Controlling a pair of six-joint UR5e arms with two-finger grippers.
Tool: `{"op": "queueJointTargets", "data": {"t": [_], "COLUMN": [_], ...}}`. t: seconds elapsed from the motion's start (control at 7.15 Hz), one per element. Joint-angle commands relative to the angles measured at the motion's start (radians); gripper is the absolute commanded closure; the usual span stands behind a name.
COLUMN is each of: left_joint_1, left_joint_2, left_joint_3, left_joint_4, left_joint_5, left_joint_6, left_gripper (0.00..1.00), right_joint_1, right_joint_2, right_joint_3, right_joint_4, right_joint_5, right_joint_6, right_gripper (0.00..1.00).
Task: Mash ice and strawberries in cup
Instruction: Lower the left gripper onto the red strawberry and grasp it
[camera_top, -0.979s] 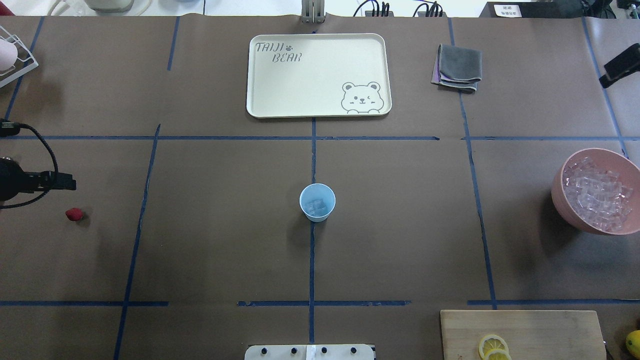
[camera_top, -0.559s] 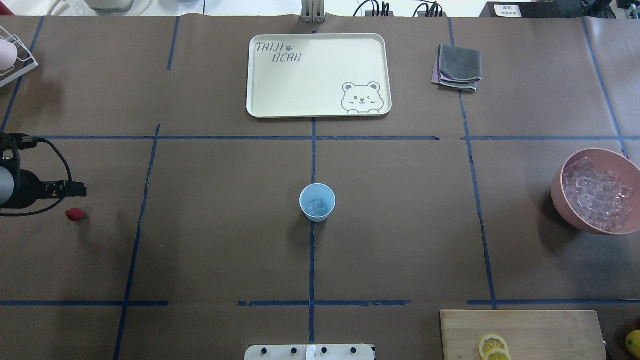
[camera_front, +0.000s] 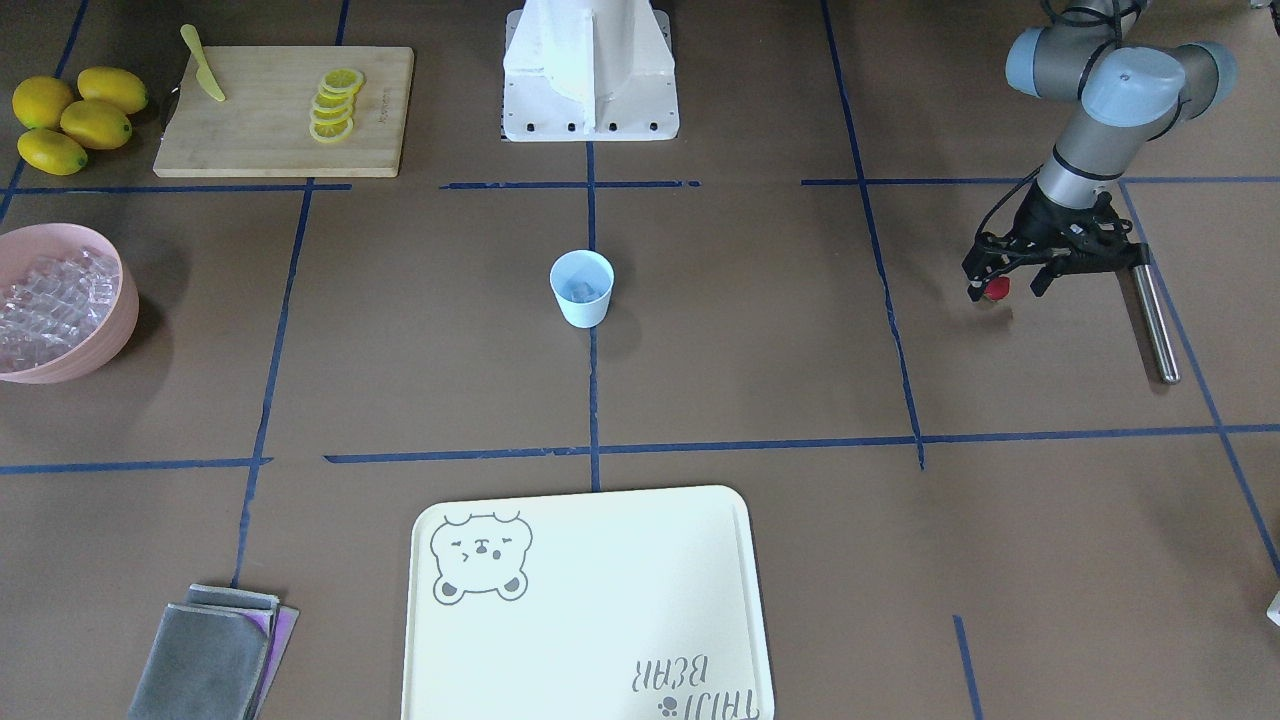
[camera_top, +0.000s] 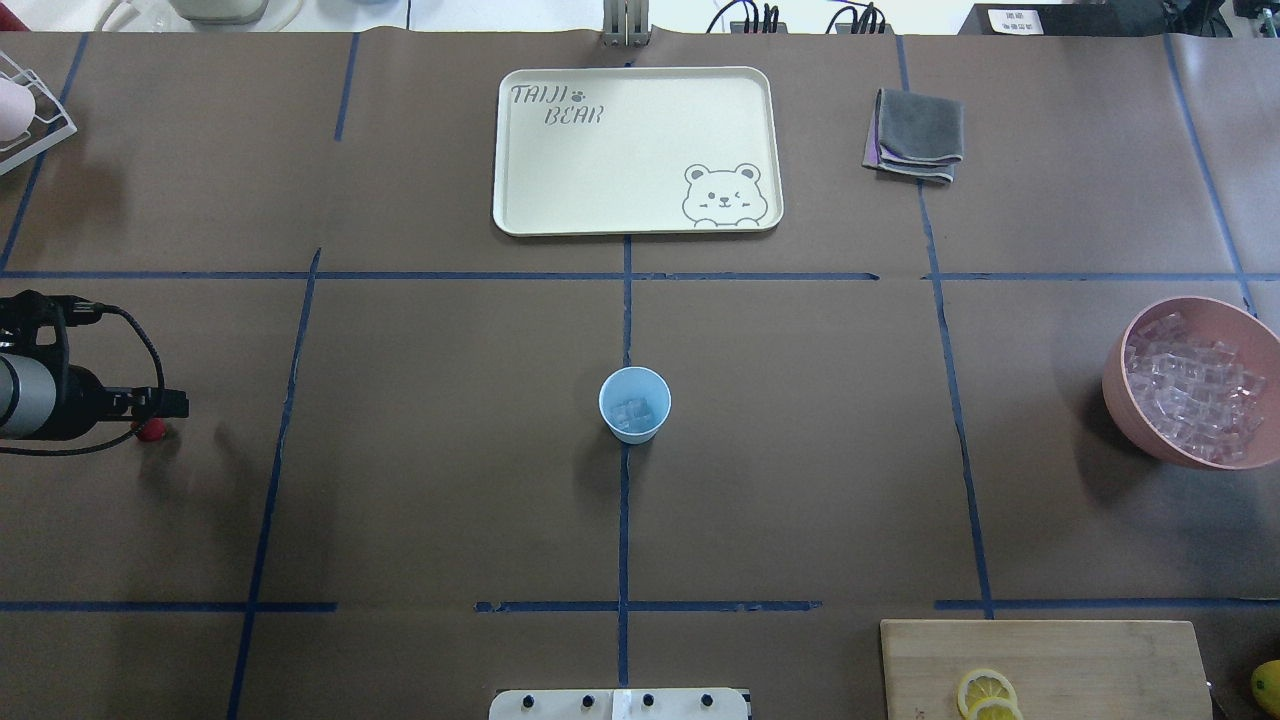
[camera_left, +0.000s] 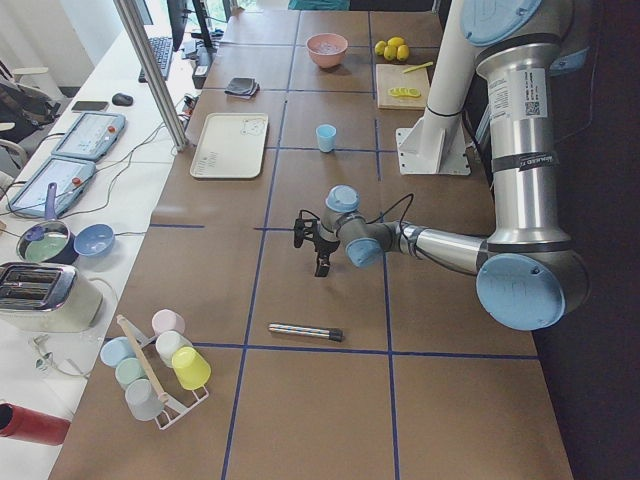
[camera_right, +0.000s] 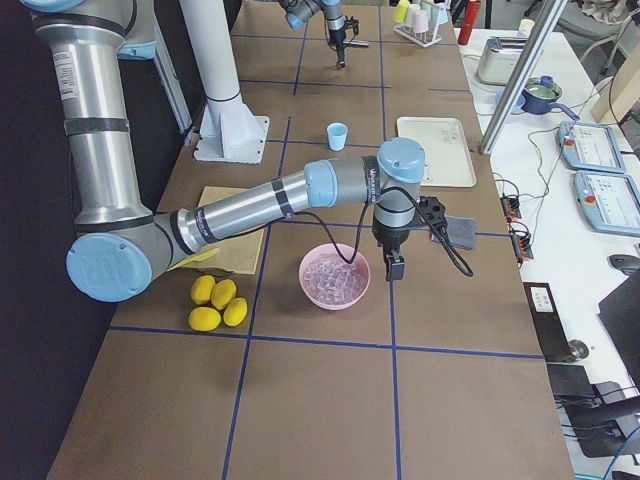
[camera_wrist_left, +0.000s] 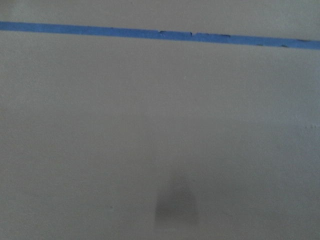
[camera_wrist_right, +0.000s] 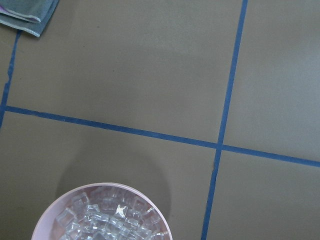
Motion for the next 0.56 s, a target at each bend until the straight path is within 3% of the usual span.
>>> {"op": "queueJointTargets", "data": {"t": [0.0,0.42], "left_joint_1": [0.012,0.013], "left_joint_2": [0.000,0.002], "left_joint_3": [0.003,0.003], "left_joint_4": [0.003,0.003], "left_joint_5": [-0.001,-0.001], "left_joint_6": [-0.002,-0.002], "left_gripper": [0.07,0.20], "right_joint_1": [0.001,0.003], "right_joint_2": [-0.005,-0.005], "right_joint_3": [0.000,0.000], "right_joint_4": [0.000,0.000], "right_joint_5": [0.001,0.000], "right_joint_6": [0.000,0.002], "right_gripper": [0.01,0.01]}}
